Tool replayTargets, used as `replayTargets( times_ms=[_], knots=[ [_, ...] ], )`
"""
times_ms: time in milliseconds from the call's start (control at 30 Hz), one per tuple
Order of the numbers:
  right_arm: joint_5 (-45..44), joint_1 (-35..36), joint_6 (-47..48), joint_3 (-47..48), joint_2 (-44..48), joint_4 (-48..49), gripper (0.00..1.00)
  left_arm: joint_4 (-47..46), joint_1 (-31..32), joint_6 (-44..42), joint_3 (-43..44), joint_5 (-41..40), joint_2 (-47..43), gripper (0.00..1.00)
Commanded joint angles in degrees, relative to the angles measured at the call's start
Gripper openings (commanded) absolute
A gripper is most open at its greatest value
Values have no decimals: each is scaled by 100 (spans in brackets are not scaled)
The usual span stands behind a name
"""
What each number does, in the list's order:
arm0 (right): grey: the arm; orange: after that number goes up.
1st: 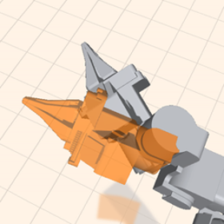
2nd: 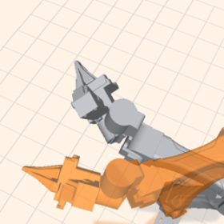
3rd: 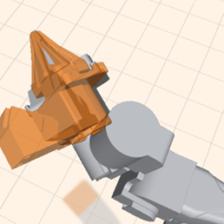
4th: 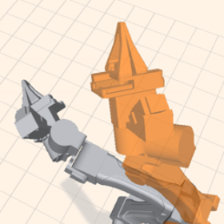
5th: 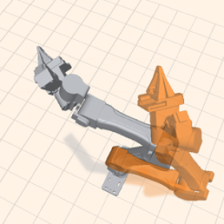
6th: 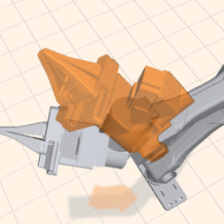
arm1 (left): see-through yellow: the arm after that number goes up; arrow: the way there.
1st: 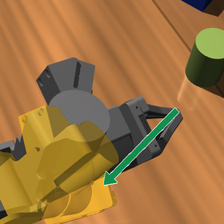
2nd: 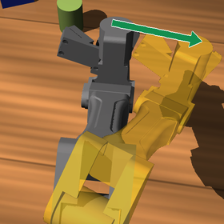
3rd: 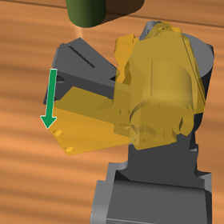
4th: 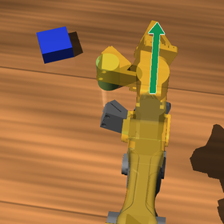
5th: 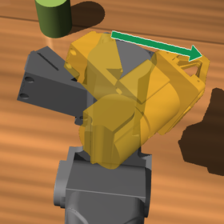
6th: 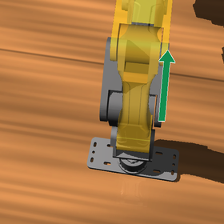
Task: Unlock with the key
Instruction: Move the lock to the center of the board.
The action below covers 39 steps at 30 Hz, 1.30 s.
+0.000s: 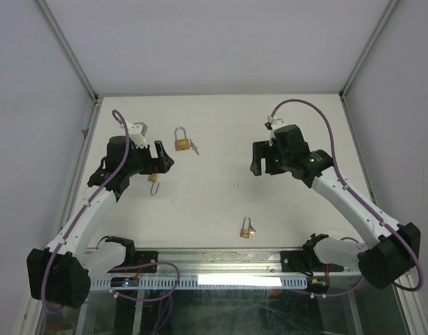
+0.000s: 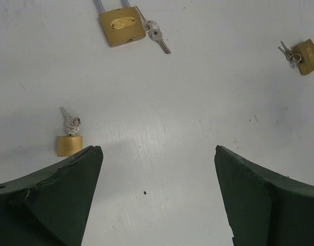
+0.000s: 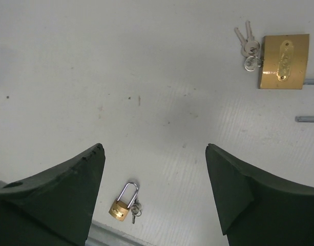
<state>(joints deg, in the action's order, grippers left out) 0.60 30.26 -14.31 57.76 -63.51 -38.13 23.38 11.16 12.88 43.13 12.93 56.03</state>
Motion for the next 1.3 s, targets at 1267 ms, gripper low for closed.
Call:
replayTargets(
  times_ms=[1267],
  knots=[
    [-820,-8,-363,1938,-3436,-724,78,-76,762,865,5691,-2826,7409,97]
  ],
)
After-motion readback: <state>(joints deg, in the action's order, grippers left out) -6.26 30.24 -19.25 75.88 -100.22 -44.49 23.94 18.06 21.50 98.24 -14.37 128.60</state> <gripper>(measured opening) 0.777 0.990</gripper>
